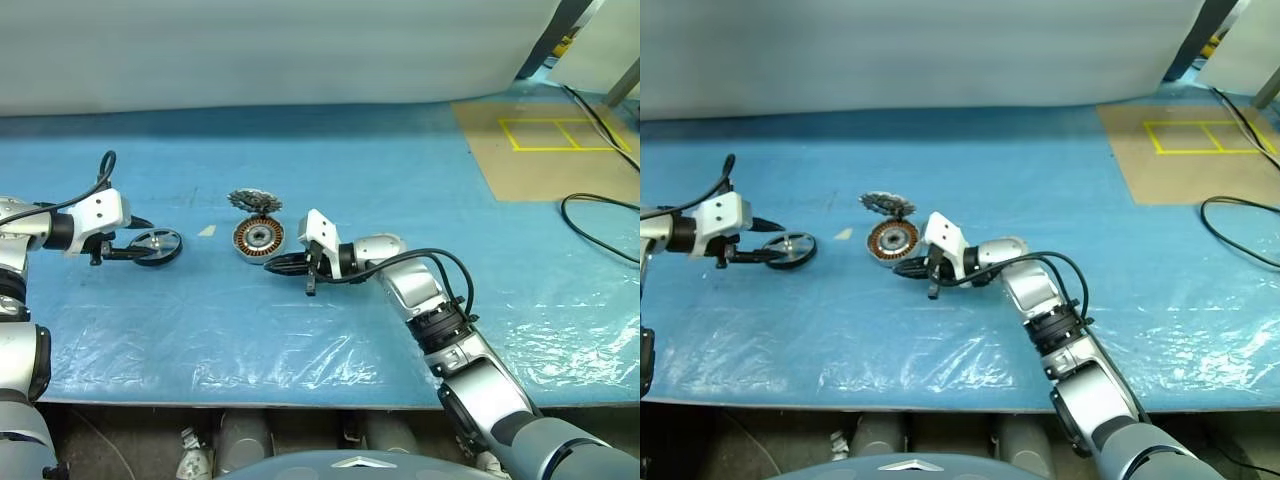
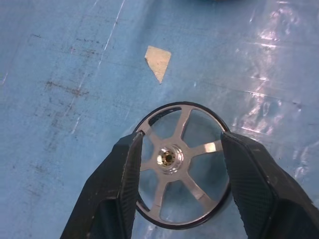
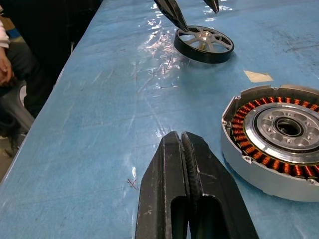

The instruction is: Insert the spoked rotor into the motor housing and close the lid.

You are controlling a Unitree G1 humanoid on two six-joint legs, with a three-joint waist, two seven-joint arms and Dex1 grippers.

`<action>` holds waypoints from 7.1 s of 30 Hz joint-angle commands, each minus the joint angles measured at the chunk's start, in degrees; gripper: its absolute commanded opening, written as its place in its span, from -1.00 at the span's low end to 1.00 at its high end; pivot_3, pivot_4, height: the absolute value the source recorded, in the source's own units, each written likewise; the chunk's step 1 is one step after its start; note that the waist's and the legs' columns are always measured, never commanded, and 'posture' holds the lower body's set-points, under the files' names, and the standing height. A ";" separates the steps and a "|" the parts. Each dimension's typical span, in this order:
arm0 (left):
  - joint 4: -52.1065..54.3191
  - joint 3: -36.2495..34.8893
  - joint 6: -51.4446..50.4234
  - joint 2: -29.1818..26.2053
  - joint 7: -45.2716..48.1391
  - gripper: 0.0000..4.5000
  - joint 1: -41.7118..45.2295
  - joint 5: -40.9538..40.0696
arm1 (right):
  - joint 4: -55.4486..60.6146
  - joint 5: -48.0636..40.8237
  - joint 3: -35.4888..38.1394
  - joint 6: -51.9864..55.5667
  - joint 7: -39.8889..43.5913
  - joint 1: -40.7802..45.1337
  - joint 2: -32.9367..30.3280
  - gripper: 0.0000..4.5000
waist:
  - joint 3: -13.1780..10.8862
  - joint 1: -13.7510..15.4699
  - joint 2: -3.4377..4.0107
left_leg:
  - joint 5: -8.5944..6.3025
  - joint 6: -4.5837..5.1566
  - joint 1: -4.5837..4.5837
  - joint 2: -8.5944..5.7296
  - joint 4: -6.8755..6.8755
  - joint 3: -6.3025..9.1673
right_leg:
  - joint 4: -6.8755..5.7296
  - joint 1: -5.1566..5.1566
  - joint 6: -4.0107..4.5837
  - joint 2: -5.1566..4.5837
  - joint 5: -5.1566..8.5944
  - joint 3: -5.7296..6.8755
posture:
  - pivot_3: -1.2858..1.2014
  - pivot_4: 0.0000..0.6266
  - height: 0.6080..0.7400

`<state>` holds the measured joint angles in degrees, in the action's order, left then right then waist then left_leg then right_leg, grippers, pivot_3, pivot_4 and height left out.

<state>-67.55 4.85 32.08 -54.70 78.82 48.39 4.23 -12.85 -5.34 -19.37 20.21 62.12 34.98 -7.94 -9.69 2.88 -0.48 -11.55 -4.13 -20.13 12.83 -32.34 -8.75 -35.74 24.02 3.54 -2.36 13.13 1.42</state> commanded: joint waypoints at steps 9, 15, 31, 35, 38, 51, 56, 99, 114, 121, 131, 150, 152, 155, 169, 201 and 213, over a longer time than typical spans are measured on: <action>-4.13 2.31 5.49 0.00 -9.60 0.14 2.71 7.41 | 3.56 -1.27 -1.19 -0.95 -2.57 -0.91 0.69 -0.98 | 0.00 0.19 0.00 | 0.00 -0.01 -0.02 0.00 0.00 0.01 | 0.00 0.00 0.00 -0.01 0.00 0.00 | 0.03 -0.52 1.00; -4.59 2.36 6.20 0.65 -9.93 0.14 2.06 8.38 | 3.62 -1.48 -1.24 -1.12 -3.33 -1.14 0.78 -0.98 | 0.00 0.26 0.00 | 0.00 -0.01 -0.01 0.00 0.00 0.01 | -0.01 0.00 0.00 -0.02 0.00 0.00 | 0.03 -0.52 1.00; -5.37 4.87 8.13 0.59 -9.67 0.14 2.50 11.88 | 3.04 -1.48 -1.41 -1.45 -4.74 -1.15 1.03 -0.98 | 0.00 1.12 0.00 | 0.00 -0.01 0.01 0.01 -0.01 0.00 | -0.04 0.00 0.00 -0.02 0.00 0.00 | 0.03 -0.52 1.00; -5.56 4.99 8.17 0.81 -10.26 0.14 2.62 12.22 | 3.05 -1.55 -1.46 -1.51 -4.93 -1.23 0.99 -0.98 | 0.00 1.16 0.00 | 0.00 -0.01 0.01 0.00 -0.03 0.00 | -0.05 0.00 0.00 -0.04 0.00 0.00 | 0.03 -0.52 1.00; -5.70 4.90 7.82 0.90 -10.06 0.14 2.66 12.27 | 2.87 -1.52 -1.45 -1.55 -5.06 -1.09 1.03 -0.98 | 0.00 1.16 0.00 | 0.00 -0.01 0.01 0.01 -0.02 0.00 | -0.05 0.00 0.00 -0.03 0.00 0.00 | 0.03 -0.52 1.00; -5.07 -0.42 5.78 1.49 -3.27 -0.40 1.79 5.03 | 2.11 -1.42 -1.48 -1.89 -5.00 -0.57 1.25 -1.00 | 0.00 1.22 0.01 | 0.00 -0.01 0.02 -0.01 -0.08 0.00 | -0.09 0.00 0.00 -0.06 0.00 0.00 | 0.03 -0.52 1.00; -3.29 -3.55 4.48 2.41 2.32 -0.40 1.66 0.41 | 1.66 -1.32 -1.44 -2.17 -5.01 -0.40 1.28 -1.00 | 0.00 1.34 0.00 | 0.00 -0.01 0.00 0.00 -0.08 0.00 | -0.09 0.00 0.00 -0.06 0.00 0.00 | 0.03 -0.52 1.00; 9.20 -3.07 -7.37 17.52 11.04 -0.40 9.04 -7.46 | 2.42 -2.20 2.51 -3.56 -6.38 0.44 -2.81 -1.00 | -0.02 1.51 -0.04 | 0.00 0.00 -0.11 -0.03 -0.10 0.01 | -0.07 0.00 -0.01 -0.04 -0.01 0.02 | 0.03 -0.52 1.00; 5.04 -2.39 -5.56 19.98 6.84 -0.40 8.79 -5.68 | 0.71 -1.16 5.29 -6.40 -10.91 0.22 -8.18 -1.00 | -0.04 1.60 -0.06 | 0.00 0.00 -0.17 -0.03 -0.18 0.06 | -0.08 0.00 -0.03 -0.01 -0.02 0.02 | 0.03 -0.52 1.00; 3.68 -1.88 -5.25 20.71 6.03 -0.40 9.06 -4.58 | 0.42 -1.05 5.28 -6.61 -11.51 -0.11 -8.76 -1.00 | -0.04 1.59 -0.06 | 0.00 0.00 -0.17 -0.03 -0.18 0.07 | -0.08 0.00 -0.03 0.01 -0.02 0.02 | 0.03 -0.52 1.00; 2.71 -0.32 -4.34 19.81 5.67 -0.40 8.90 -1.81 | -0.01 -0.79 5.22 -6.85 -11.75 0.02 -9.09 -1.00 | -0.04 1.63 -0.06 | 0.00 0.00 -0.13 -0.03 -0.19 0.07 | -0.10 -0.01 -0.03 0.00 -0.02 0.01 | 0.03 -0.52 1.00; 2.12 2.33 -4.96 19.94 2.79 -0.40 10.42 1.37 | -0.42 -0.44 4.96 -7.44 -12.26 0.20 -8.53 -1.00 | -0.04 1.63 -0.06 | 0.00 0.00 -0.09 -0.04 -0.21 0.07 | -0.10 -0.05 -0.03 0.00 -0.03 0.00 | 0.03 -0.52 1.00; 2.27 2.40 -4.99 20.00 3.33 -0.40 10.30 1.21 | -0.46 -0.38 4.94 -7.53 -12.25 0.17 -8.50 -1.00 | -0.04 1.63 -0.06 | 0.00 0.00 -0.09 -0.04 -0.21 0.07 | -0.10 -0.05 -0.03 0.00 -0.02 0.00 | 0.03 -0.52 1.00; 2.40 2.42 -5.30 19.99 4.34 -0.40 10.00 0.95 | -0.70 -0.28 4.86 -7.70 -12.35 0.15 -8.38 -1.00 | -0.04 1.63 -0.06 | 0.00 0.00 -0.09 -0.04 -0.21 0.07 | -0.10 -0.05 -0.03 0.00 -0.02 0.00 | 0.03 -0.52 1.00; 2.80 4.65 -5.48 18.90 3.76 0.14 10.14 3.58 | -1.50 -0.19 4.90 -8.44 -12.41 0.60 -7.69 -1.00 | -0.05 1.60 -0.06 | 0.00 0.00 -0.09 -0.03 -0.19 0.07 | -0.07 -0.05 -0.03 0.00 -0.02 0.00 | 0.03 -0.52 1.00; 19.56 -3.25 -24.84 26.53 -4.18 0.99 -0.41 -10.81 | -2.44 0.93 4.64 -9.75 -12.64 0.27 -6.40 -1.00 | -0.07 1.51 -0.07 | 0.00 0.00 -0.14 -0.03 -0.11 0.07 | 0.00 -0.04 -0.02 0.01 -0.02 0.02 | 0.03 -0.52 1.00; 20.51 -3.49 -27.62 25.39 -2.88 -0.07 0.28 -11.91 | -3.64 1.71 4.41 -10.55 -12.52 0.66 -5.75 -1.00 | -0.07 1.51 -0.07 | 0.00 0.00 -0.14 -0.03 -0.11 0.07 | 0.02 -0.04 -0.02 0.00 -0.02 0.02 | 0.03 -0.52 1.00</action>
<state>-48.82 2.60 4.93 -28.37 75.79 47.31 -6.56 -17.31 -3.41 -14.92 10.87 49.70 34.87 -13.95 -9.76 4.39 -0.54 -11.55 -4.13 -20.27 12.79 -32.45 -8.68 -35.72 23.98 3.52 -2.36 13.12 1.44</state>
